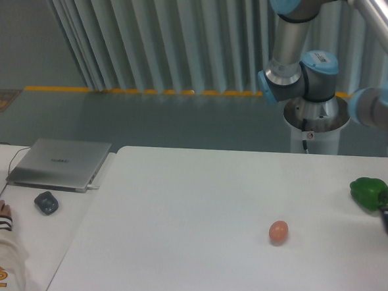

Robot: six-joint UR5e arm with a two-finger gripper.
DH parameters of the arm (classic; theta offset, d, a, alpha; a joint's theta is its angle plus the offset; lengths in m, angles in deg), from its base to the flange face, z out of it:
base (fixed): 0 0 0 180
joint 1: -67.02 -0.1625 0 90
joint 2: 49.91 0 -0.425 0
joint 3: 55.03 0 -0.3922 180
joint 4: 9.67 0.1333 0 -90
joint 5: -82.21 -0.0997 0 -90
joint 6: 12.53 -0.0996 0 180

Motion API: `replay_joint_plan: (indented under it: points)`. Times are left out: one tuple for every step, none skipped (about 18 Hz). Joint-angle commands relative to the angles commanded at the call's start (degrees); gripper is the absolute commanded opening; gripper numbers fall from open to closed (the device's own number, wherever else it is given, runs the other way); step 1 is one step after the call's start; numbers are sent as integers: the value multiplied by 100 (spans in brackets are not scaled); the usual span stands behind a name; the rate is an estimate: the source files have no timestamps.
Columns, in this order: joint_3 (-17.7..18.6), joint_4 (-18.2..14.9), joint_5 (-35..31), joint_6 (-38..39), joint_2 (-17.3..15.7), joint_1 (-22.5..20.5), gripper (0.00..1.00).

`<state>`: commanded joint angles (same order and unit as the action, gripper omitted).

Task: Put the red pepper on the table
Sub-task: 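Carry the red bell pepper in the gripper over the table, then lower the held red pepper onto the table beside the orange ball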

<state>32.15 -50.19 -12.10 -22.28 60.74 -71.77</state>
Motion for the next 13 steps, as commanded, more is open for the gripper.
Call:
replay_joint_plan:
  points:
    - [44, 0, 0, -18, 0, 70, 67]
    - [105, 0, 0, -53, -9, 175, 67]
    - [149, 0, 0, -70, -17, 220, 67]
    - [185, -9, 0, -79, -18, 281, 67]
    - [211, -9, 0, -79, -18, 360, 67]
    - [255, -9, -9, -79, -18, 439, 67]
    - [299, -9, -9, -79, -9, 527, 67]
    - [351, -9, -61, -79, 9, 624, 67]
    - [430, -9, -218, -79, 17, 720, 67]
    - [509, 0, -411, -79, 26, 826, 67]
    - [528, -9, -535, -105, 61, 914, 67]
    - [545, -9, -623, -236, 96, 984, 67]
    - [589, -17, -694, -368, 149, 1046, 67]
